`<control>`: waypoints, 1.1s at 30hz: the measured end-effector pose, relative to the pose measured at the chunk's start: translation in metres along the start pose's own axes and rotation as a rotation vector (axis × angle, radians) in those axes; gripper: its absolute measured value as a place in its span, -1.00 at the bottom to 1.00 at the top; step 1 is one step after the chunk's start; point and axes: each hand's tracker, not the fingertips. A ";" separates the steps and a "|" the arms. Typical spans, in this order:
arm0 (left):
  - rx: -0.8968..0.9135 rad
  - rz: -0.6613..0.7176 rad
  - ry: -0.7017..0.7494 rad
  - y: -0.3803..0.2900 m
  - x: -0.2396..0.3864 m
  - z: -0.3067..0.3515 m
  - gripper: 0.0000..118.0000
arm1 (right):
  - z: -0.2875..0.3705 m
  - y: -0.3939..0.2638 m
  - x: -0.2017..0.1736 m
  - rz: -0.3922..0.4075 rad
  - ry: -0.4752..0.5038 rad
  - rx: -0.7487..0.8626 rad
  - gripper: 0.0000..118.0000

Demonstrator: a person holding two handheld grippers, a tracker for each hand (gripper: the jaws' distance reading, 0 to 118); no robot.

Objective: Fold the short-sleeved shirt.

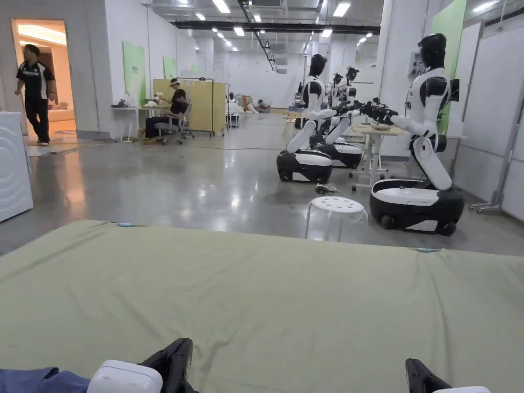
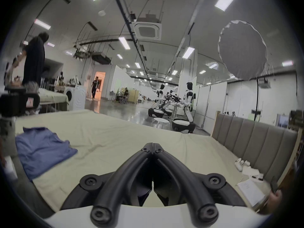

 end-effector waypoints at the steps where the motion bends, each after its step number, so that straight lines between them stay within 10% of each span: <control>1: -0.011 -0.015 0.003 -0.001 -0.001 -0.001 -0.97 | 0.001 -0.002 0.000 0.020 0.002 0.001 -1.00; 7: -0.050 -0.024 0.010 -0.002 -0.013 -0.001 -0.97 | 0.002 -0.004 0.004 0.066 0.001 -0.012 -1.00; 15: 0.004 0.047 -0.012 0.005 -0.018 0.004 -0.97 | 0.004 0.000 0.023 -0.157 0.010 0.006 -1.00; 29: 0.009 -0.006 0.029 0.006 -0.016 0.011 -0.97 | 0.008 -0.001 0.026 -0.123 0.003 0.000 -1.00; 33: -0.001 -0.433 0.089 0.008 0.003 0.011 -0.97 | 0.007 0.002 0.021 0.138 -0.022 -0.003 -1.00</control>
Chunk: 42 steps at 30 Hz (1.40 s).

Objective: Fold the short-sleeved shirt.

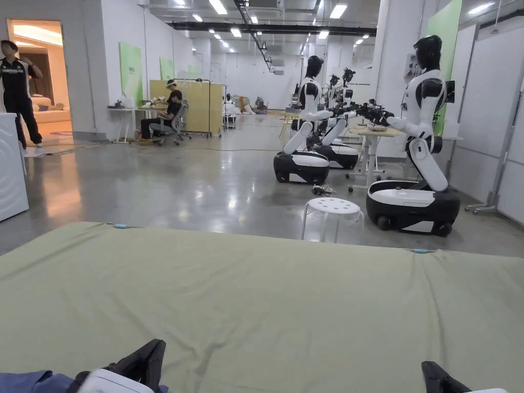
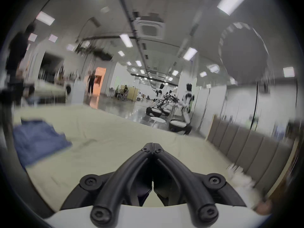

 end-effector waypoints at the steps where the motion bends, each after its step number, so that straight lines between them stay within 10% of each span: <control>1: -0.002 -0.186 0.015 -0.001 0.008 0.001 -0.97 | 0.001 -0.001 -0.005 0.155 -0.003 0.010 -1.00; 7: -0.051 -0.978 -0.114 -0.047 0.046 -0.002 -0.97 | 0.012 -0.067 -0.038 1.286 0.100 0.119 -1.00; 10: -0.112 -1.179 -0.153 -0.077 0.056 -0.004 -0.97 | 0.021 -0.096 -0.033 1.568 0.251 0.129 -1.00; 12: -0.144 -1.169 -0.216 -0.080 0.058 -0.004 -0.97 | 0.023 -0.103 -0.027 1.612 0.283 0.142 -1.00; 16: -0.116 -0.825 -0.142 -0.054 0.040 -0.005 -0.97 | 0.016 -0.082 -0.021 1.395 0.162 0.119 -1.00; 22: -0.082 0.270 -0.116 -0.016 -0.043 -0.009 -0.97 | -0.003 -0.019 0.004 0.349 -0.035 -0.054 -1.00; 26: -0.058 0.609 -0.183 -0.035 -0.046 -0.010 -0.97 | -0.004 -0.015 0.014 -0.142 -0.012 -0.109 -1.00; 29: -0.083 0.577 -0.146 -0.034 -0.040 -0.011 -0.97 | -0.001 -0.011 0.011 -0.243 0.008 -0.088 -1.00; 42: -0.073 0.497 -0.075 -0.024 -0.041 -0.002 -0.97 | -0.007 -0.007 -0.001 -0.245 0.052 -0.094 -1.00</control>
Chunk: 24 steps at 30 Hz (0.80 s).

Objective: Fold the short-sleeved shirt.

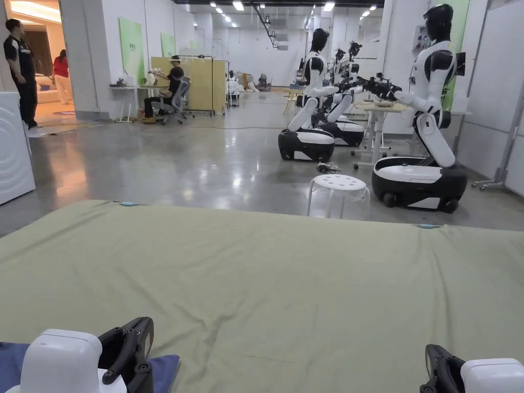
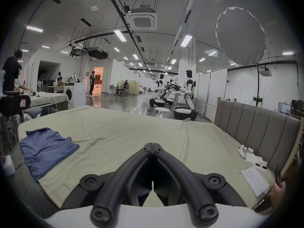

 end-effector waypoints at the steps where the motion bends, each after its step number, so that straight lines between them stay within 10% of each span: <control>1: -0.002 0.005 0.001 -0.001 0.000 0.001 -0.97 | -0.001 0.001 0.000 -0.012 0.006 0.000 -1.00; 21: -0.091 -0.079 0.236 -0.004 -0.070 0.062 -0.90 | -0.016 0.017 -0.111 -0.059 0.397 0.023 -1.00; 23: -0.105 -0.060 0.222 -0.007 -0.082 0.056 0.00 | -0.014 0.014 -0.107 -0.041 0.411 0.024 -1.00; 24: -0.130 -0.040 0.205 -0.009 -0.089 0.050 0.13 | -0.012 0.013 -0.106 -0.027 0.420 0.025 -1.00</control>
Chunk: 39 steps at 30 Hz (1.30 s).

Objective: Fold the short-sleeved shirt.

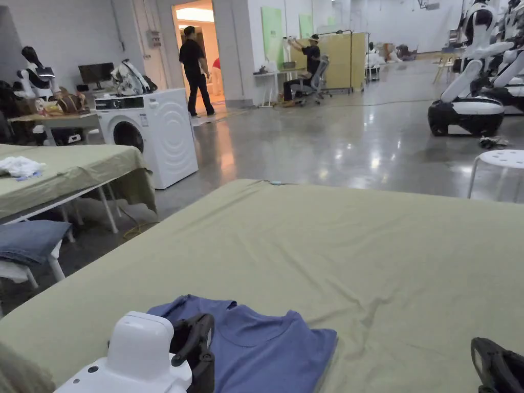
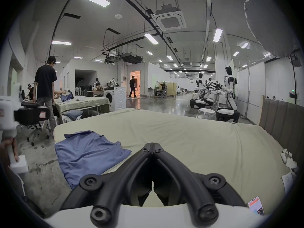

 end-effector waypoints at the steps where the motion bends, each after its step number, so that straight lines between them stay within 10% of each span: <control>1: -0.029 0.010 -0.035 -0.001 -0.007 -0.009 0.13 | 0.002 -0.002 0.002 0.012 0.012 -0.004 -1.00; 19: -0.664 0.185 -0.115 -0.074 -0.084 -0.262 0.33 | -0.002 -0.034 0.040 0.009 -0.044 -0.172 -1.00; 28: -0.804 0.148 -0.078 -0.097 -0.080 -0.288 0.29 | -0.010 -0.053 0.058 -0.058 -0.054 -0.233 -1.00; 30: -0.806 0.084 -0.064 -0.099 -0.074 -0.290 0.04 | -0.010 -0.054 0.057 -0.061 -0.055 -0.238 -1.00; 31: -0.802 0.083 -0.054 -0.098 -0.071 -0.287 -0.80 | -0.010 -0.054 0.057 -0.062 -0.056 -0.240 -1.00; 32: -0.770 0.076 -0.070 -0.094 -0.070 -0.285 -0.93 | -0.009 -0.055 0.057 -0.063 -0.057 -0.240 -1.00; 39: -0.680 0.236 -0.065 -0.079 -0.096 -0.277 -0.93 | 0.002 -0.060 0.068 -0.092 -0.056 -0.249 -1.00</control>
